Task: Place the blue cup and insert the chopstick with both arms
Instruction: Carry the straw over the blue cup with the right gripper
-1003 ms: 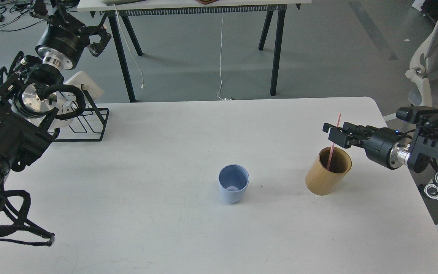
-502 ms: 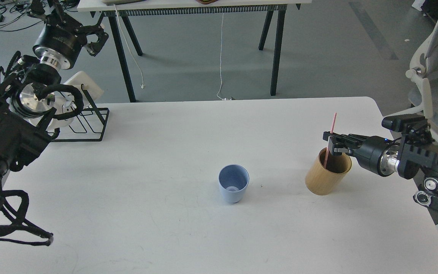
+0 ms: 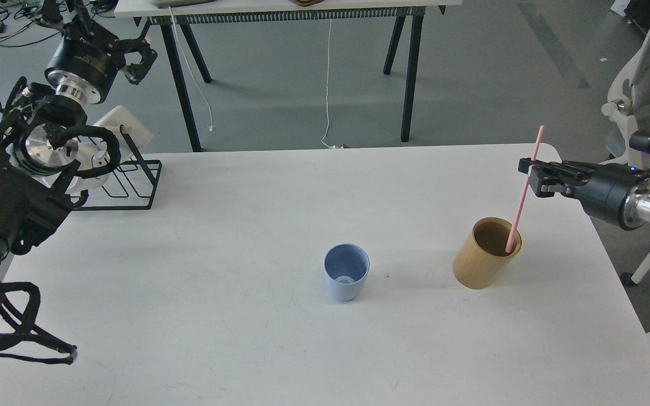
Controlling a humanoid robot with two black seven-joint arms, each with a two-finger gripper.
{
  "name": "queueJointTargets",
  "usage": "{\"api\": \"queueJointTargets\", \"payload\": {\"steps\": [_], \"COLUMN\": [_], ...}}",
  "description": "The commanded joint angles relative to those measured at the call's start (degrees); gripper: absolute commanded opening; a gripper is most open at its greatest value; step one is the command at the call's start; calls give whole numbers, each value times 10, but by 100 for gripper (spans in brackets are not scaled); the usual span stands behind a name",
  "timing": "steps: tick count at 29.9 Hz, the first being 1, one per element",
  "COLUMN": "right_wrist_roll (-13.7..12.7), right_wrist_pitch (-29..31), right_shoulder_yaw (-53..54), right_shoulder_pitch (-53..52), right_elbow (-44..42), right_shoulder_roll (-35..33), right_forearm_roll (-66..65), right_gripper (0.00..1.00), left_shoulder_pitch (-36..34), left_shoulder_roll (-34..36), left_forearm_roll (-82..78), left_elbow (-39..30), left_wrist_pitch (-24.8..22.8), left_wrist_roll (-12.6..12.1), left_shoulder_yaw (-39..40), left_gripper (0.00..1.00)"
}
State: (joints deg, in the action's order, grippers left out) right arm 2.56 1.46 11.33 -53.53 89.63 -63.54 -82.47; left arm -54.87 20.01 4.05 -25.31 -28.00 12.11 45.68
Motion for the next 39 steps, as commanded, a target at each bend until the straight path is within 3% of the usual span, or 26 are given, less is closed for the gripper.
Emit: {"api": "queueJointTargets", "payload": {"steps": [1,6,18,25,39], "right_wrist_roll": [1,2,6,6,5], "right_wrist_pitch": [30,33,29,29,29], "right_shoulder_yaw": [60,140,126,75,70], "right_shoulder_pitch": [-38,-47,24,33,52], "right_elbow": [5,2,-15,-53,-117], "right_shoulder_roll": [-12,42,264,304,362], "right_forearm_roll": [5,49,49,46,12], "right_gripper": [6,6,5,5,6], "left_shoulder_pitch": [-1,-1,-1,0,5], "left_shoulder_roll": [0,1,2,2,0], "left_forearm_roll": [-1,-1,-1,-1,0], "left_elbow": [0,0,0,1,1], "left_wrist_pitch": [0,0,0,0,0], "left_wrist_roll": [-1,0,0,2,4], "left_shoulder_yaw": [-1,-1,-1,-1,0], "left_gripper": [99,99,99,99,99]}}
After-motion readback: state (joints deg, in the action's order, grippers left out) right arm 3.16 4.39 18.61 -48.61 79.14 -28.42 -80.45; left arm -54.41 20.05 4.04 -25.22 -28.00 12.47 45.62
